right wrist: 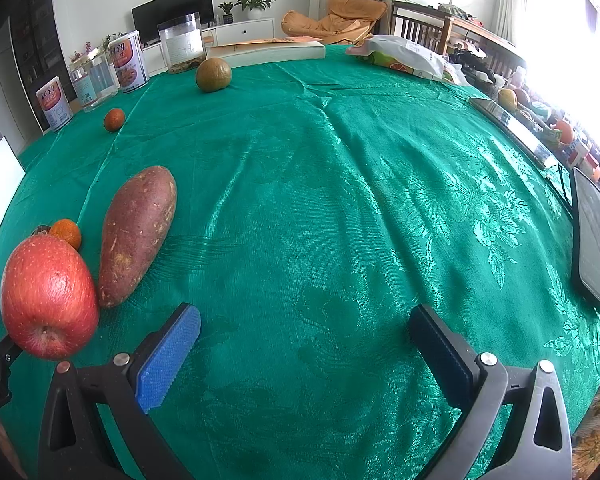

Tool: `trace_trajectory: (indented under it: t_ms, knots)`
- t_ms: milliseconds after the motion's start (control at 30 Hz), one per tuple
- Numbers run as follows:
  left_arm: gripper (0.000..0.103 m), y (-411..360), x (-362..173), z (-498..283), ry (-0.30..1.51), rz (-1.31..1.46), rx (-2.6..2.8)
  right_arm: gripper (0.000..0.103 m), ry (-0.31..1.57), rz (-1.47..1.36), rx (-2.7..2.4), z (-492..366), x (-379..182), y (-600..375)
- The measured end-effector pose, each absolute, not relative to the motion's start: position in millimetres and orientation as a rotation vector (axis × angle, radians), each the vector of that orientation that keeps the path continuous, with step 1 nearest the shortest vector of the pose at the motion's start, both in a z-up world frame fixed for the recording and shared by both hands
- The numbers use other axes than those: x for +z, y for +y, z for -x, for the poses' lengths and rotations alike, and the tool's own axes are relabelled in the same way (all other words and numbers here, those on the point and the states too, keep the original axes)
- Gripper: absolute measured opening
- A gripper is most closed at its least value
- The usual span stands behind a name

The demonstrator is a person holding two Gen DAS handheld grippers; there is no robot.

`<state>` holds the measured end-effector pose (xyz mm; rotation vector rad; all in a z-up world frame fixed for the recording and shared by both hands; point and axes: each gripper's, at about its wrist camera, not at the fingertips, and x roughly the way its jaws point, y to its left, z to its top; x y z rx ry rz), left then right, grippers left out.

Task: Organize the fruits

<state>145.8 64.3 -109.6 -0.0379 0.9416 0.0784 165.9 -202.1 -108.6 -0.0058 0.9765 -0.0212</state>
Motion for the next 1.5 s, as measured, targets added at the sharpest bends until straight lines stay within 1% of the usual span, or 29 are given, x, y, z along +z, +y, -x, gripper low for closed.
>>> trace_trajectory:
  t_ms: [100,267,367,1500]
  knots:
    - [0.103,64,-110,-145,0.941,0.038,0.079,0.103,0.983,0.001,-0.048,-180,-108,-213]
    - [0.103,64,-110,-145,0.941,0.037,0.081,0.103,0.982,-0.051,-0.119,-244,-108,-262]
    - [0.103,64,-110,-145,0.941,0.038,0.081,0.103,0.962,-0.052,-0.126,-265,-109,-277]
    - [0.103,64,-110,-144,0.94,0.038,0.084,0.103,0.956,-0.05,-0.132,-268,-108,-277]
